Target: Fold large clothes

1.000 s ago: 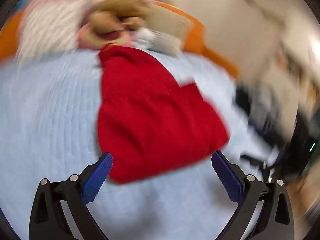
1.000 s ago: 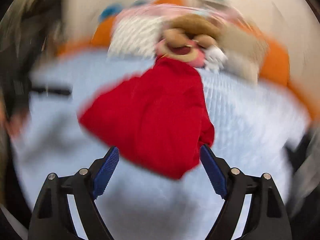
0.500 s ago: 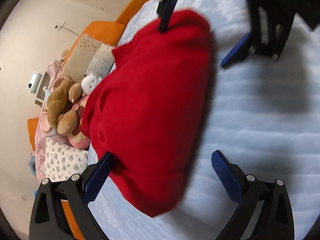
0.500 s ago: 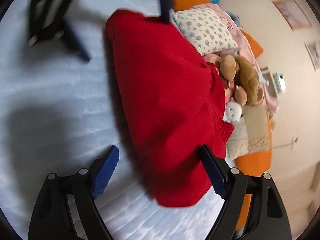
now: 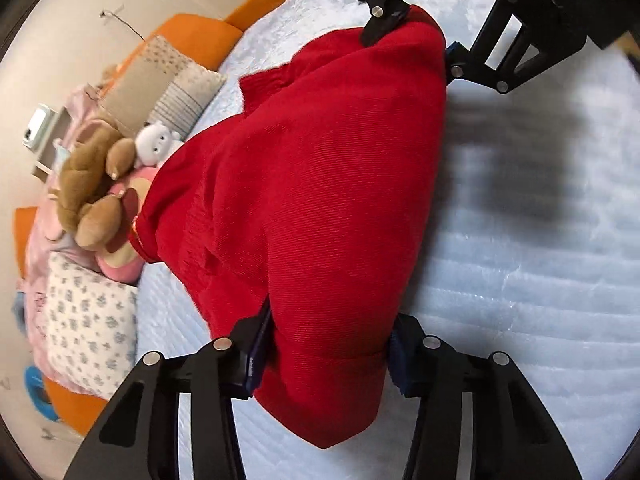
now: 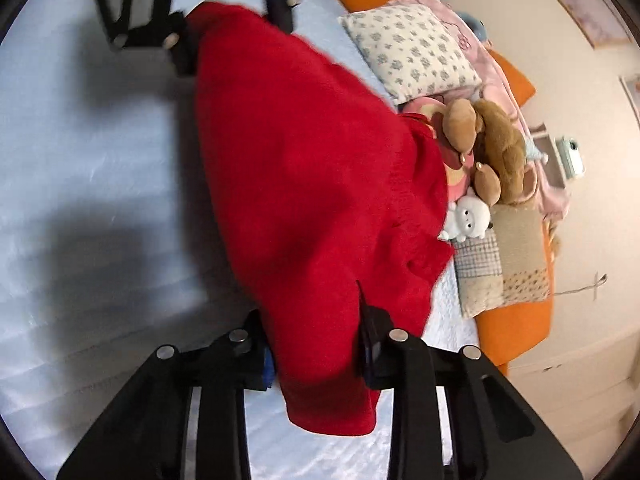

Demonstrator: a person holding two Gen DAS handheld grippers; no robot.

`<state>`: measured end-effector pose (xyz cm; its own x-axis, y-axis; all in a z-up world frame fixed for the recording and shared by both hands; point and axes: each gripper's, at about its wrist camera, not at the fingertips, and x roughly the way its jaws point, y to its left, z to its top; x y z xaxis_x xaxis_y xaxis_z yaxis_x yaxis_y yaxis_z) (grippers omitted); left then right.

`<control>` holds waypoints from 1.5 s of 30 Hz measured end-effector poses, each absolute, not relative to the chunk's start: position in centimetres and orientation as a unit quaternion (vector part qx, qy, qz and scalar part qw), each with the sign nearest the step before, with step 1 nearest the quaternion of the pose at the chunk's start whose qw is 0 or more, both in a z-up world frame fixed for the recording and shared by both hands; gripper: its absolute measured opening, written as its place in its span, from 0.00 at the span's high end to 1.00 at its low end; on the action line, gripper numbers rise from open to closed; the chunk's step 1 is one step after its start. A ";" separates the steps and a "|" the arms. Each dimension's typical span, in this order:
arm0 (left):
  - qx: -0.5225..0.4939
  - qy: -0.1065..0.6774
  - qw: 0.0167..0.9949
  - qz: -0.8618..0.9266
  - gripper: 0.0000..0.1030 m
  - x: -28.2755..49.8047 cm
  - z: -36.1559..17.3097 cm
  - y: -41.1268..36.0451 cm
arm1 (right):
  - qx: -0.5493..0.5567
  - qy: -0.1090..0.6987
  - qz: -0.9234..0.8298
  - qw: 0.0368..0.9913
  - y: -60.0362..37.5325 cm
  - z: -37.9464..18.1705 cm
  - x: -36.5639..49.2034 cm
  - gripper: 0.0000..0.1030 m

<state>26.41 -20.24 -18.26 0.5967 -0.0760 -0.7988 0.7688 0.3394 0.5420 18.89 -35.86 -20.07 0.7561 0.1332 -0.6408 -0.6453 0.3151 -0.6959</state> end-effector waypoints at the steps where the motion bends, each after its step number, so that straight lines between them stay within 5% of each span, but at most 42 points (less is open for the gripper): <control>1: 0.491 0.359 0.737 -0.294 0.50 27.3 -16.9 -20.1 | -0.521 0.243 0.257 0.777 -36.0 -18.7 19.5 0.72; 6: 0.451 0.425 0.709 -0.337 0.50 33.1 -10.7 -19.4 | -0.456 0.289 0.295 0.788 -36.5 -12.7 24.4 0.72; 10: 0.387 0.508 0.669 -0.381 0.44 39.8 -7.9 -18.9 | -0.350 0.408 0.369 0.758 -37.7 -8.6 32.3 0.72; 15: 0.381 0.509 0.690 -0.345 0.16 48.7 -5.4 -18.8 | -0.309 0.456 0.367 0.750 -37.6 -6.3 41.2 0.71; 19: 0.380 0.497 0.740 -0.249 0.07 55.5 -5.3 -17.7 | -0.299 0.443 0.329 0.779 -36.6 -6.5 47.8 0.66; 22: 0.366 0.480 0.780 -0.164 0.07 59.7 -7.1 -17.2 | -0.296 0.442 0.280 0.799 -36.0 -8.2 51.9 0.57; 26: 0.384 0.456 0.799 -0.082 0.07 62.3 -11.2 -17.8 | -0.326 0.459 0.211 0.799 -35.0 -12.3 55.4 0.24; 29: 0.379 0.441 0.813 -0.033 0.08 63.4 -14.1 -18.1 | -0.323 0.458 0.162 0.812 -35.2 -14.0 56.4 0.16; 33: 0.340 0.402 0.851 0.002 0.07 62.5 -13.5 -17.4 | -0.246 0.445 0.157 0.847 -37.9 -12.7 56.7 0.15; 37: 0.312 0.340 0.886 0.043 0.08 60.4 -10.3 -16.7 | -0.041 0.417 0.190 0.888 -43.2 -8.6 55.8 0.16; 39: 0.261 0.305 0.915 0.029 0.07 59.3 -8.0 -16.6 | 0.034 0.396 0.220 0.891 -44.4 -8.0 55.8 0.23; 40: 0.212 0.301 0.930 0.003 0.05 59.1 -7.1 -16.4 | 0.084 0.398 0.234 0.883 -44.9 -8.4 56.1 0.35; 43: 0.146 0.418 0.896 -0.040 0.04 62.6 -10.2 -16.5 | 0.170 0.454 0.221 0.846 -45.1 -12.5 57.7 0.59; 45: 0.071 0.522 0.847 -0.072 0.04 64.8 -14.1 -15.7 | 0.167 0.494 0.187 0.833 -44.6 -15.9 57.8 0.61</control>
<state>64.77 -15.70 -14.11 0.4456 -0.0478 -0.8939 0.1961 0.9795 0.0453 57.79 -44.64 -15.89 0.4429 0.4763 -0.7596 -0.1460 0.8742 0.4630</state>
